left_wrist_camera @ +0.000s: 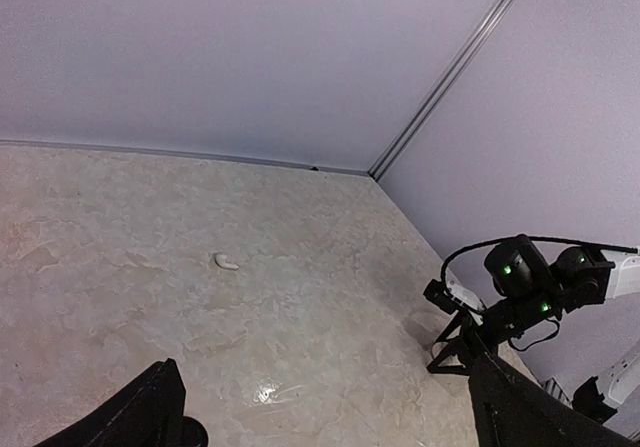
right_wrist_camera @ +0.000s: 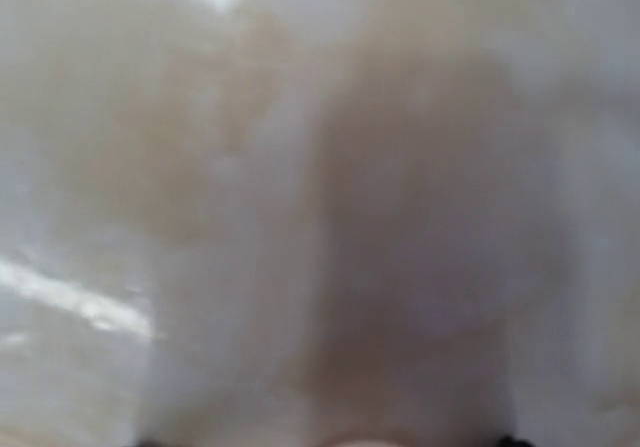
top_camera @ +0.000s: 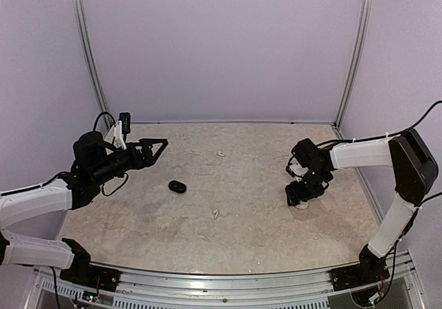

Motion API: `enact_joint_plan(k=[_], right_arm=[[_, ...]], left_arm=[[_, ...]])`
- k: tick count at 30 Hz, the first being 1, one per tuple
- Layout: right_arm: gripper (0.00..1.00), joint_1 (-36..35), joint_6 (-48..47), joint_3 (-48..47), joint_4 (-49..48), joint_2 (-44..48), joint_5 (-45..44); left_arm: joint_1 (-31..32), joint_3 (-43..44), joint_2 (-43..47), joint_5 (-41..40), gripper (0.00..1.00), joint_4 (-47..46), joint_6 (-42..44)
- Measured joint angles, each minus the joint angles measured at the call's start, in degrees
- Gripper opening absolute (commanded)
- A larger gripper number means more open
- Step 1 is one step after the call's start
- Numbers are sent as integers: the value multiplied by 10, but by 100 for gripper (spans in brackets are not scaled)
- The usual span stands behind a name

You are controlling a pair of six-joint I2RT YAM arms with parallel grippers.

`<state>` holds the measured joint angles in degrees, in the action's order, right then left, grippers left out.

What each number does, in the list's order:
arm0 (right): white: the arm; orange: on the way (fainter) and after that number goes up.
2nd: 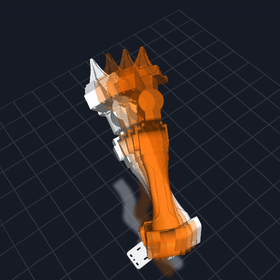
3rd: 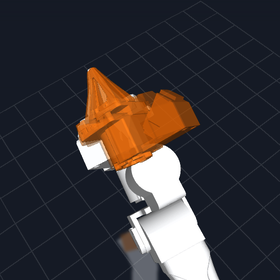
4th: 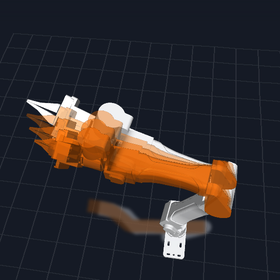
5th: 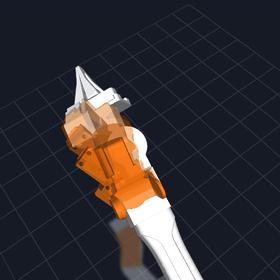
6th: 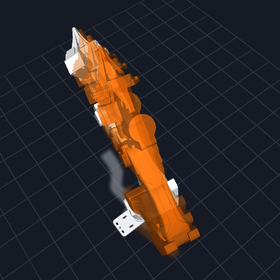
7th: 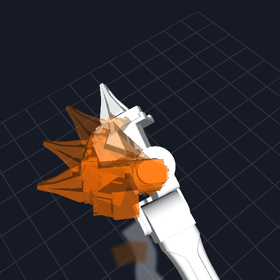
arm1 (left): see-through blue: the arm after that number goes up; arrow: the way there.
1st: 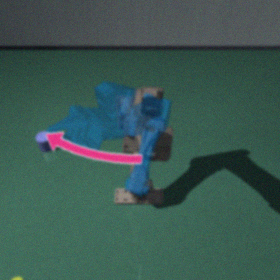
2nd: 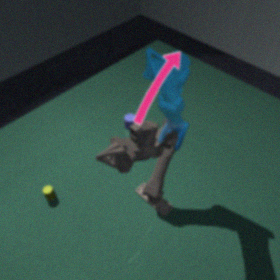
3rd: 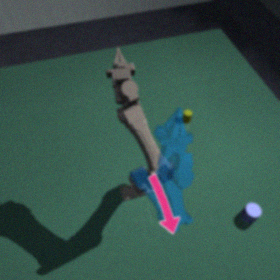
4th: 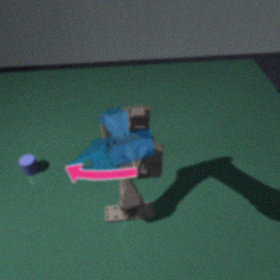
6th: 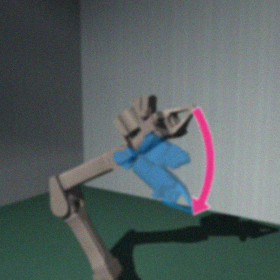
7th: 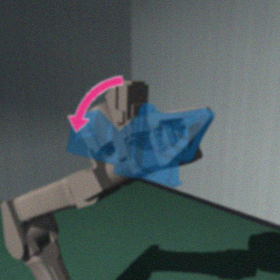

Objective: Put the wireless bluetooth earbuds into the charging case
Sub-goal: Move the charging case to the center of the board.

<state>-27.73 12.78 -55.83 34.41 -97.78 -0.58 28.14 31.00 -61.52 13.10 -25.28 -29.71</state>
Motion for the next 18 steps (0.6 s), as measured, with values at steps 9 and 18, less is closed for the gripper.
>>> enact_joint_plan(k=[9, 18], right_arm=[[75, -23, 17, -13, -50, -10, 128], [84, -38, 47, -8, -24, 33, 128]], left_arm=[[0, 0, -2, 0, 99, 0, 0], [0, 0, 6, -1, 99, 0, 0]])
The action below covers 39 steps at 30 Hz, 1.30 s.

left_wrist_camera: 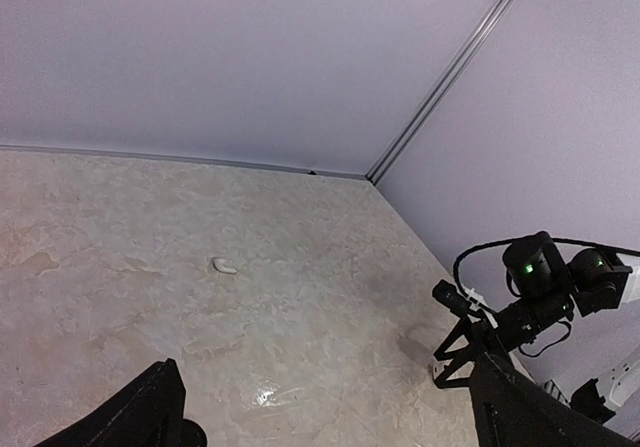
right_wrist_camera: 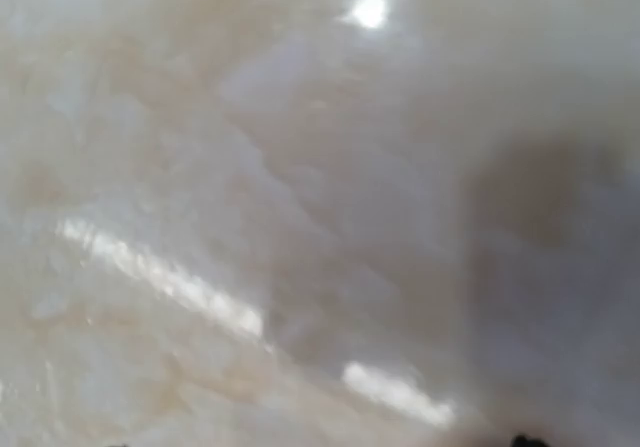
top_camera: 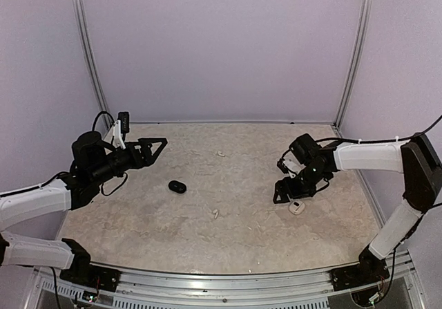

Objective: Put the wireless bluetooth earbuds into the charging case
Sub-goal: Move the charging case to the center of the board.

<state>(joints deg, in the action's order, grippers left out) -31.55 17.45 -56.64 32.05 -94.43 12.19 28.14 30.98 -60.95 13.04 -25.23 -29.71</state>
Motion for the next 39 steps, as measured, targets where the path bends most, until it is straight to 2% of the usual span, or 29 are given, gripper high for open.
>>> enact_joint_plan(k=[7, 17, 29, 33, 39], right_arm=[[94, 0, 63, 45, 15, 96, -68], [88, 0, 142, 112, 15, 109, -101], [73, -3, 94, 84, -45, 41, -64], [73, -20, 73, 65, -61, 21, -51], [79, -49, 57, 57, -52, 14, -66]], left_arm=[[0, 0, 2, 0, 99, 0, 0], [0, 0, 2, 0, 99, 0, 0], [0, -2, 3, 0, 99, 0, 0], [0, -2, 6, -1, 99, 0, 1], [0, -2, 11, -2, 99, 0, 2]])
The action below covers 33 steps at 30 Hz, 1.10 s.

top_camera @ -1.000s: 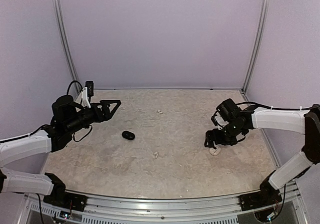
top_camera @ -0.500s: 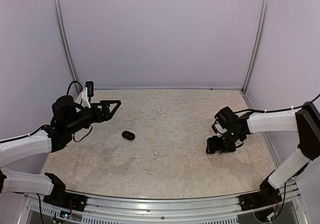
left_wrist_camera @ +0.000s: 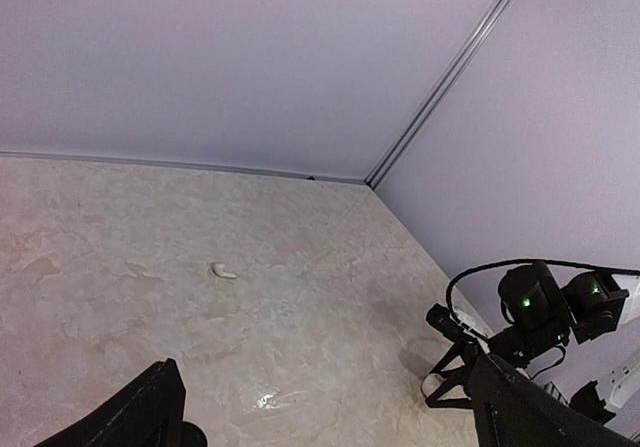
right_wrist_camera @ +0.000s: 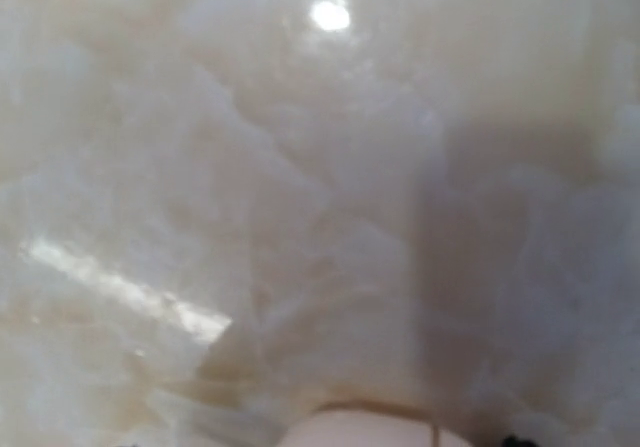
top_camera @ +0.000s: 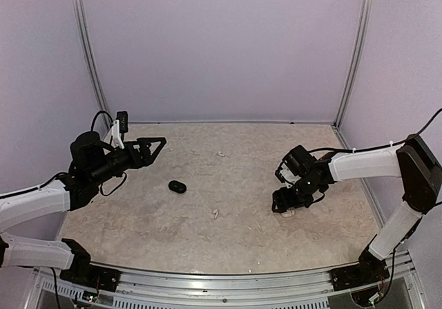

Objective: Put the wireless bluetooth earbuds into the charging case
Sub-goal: Move the charging case to the center of the board, then pick up the charging case from the center of the board.

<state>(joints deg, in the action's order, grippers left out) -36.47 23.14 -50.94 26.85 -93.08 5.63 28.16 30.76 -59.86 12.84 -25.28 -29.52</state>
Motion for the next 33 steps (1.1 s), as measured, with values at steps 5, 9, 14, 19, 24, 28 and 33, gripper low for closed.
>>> enact_joint_plan(k=[5, 9, 14, 19, 24, 28, 33], right_arm=[[76, -10, -2, -1, 30, 0, -44], [69, -12, -2, -1, 42, 0, -63], [61, -31, -6, -5, 50, -9, -87], [50, -48, -13, -21, 56, -25, -102], [42, -52, -25, -26, 62, -27, -105], [40, -54, -45, -32, 68, -27, -106], [42, -68, -105, -62, 63, 1, -109]], left_arm=[[0, 0, 0, 0, 99, 0, 0], [1, 0, -3, 0, 99, -4, 0], [3, 0, -9, 0, 99, -7, 0], [3, 0, -9, -6, 98, -7, 1], [3, 0, -9, -13, 97, -6, 2], [3, 0, -7, -13, 95, 1, 3], [6, 0, -5, -7, 91, 9, 4]])
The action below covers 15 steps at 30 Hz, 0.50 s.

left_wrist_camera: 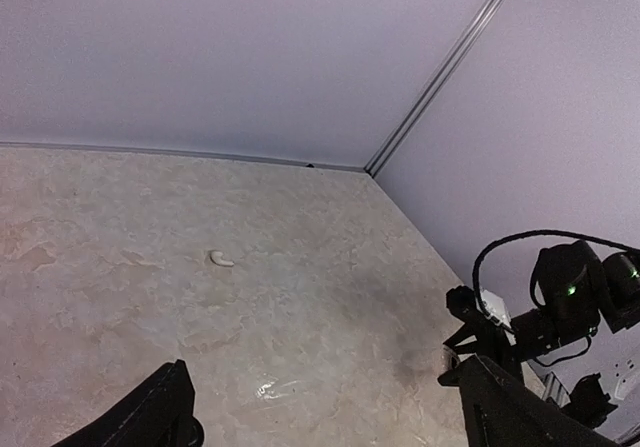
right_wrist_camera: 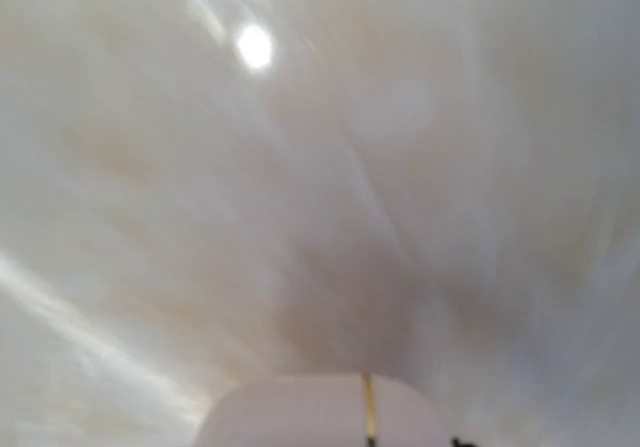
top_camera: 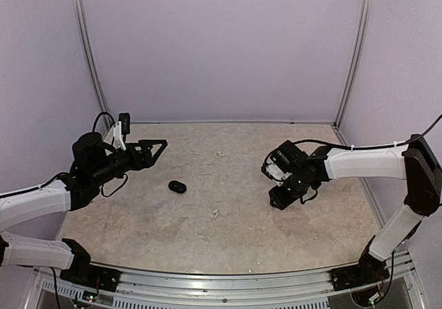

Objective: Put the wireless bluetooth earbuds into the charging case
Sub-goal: Pick up the charging case from the center of the board, then pass from the right arm to the left

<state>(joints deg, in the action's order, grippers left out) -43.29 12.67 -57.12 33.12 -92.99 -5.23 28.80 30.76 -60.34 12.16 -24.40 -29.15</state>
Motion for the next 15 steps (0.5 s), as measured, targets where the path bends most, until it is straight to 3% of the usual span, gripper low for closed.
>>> enact_joint_plan(k=[7, 15], right_arm=[[42, -68, -114, -81, -66, 93, 9], [41, -165, -218, -117, -110, 114, -14]], left_arm=[[30, 5, -10, 48, 85, 0, 1], [105, 50, -67, 105, 80, -12, 0]])
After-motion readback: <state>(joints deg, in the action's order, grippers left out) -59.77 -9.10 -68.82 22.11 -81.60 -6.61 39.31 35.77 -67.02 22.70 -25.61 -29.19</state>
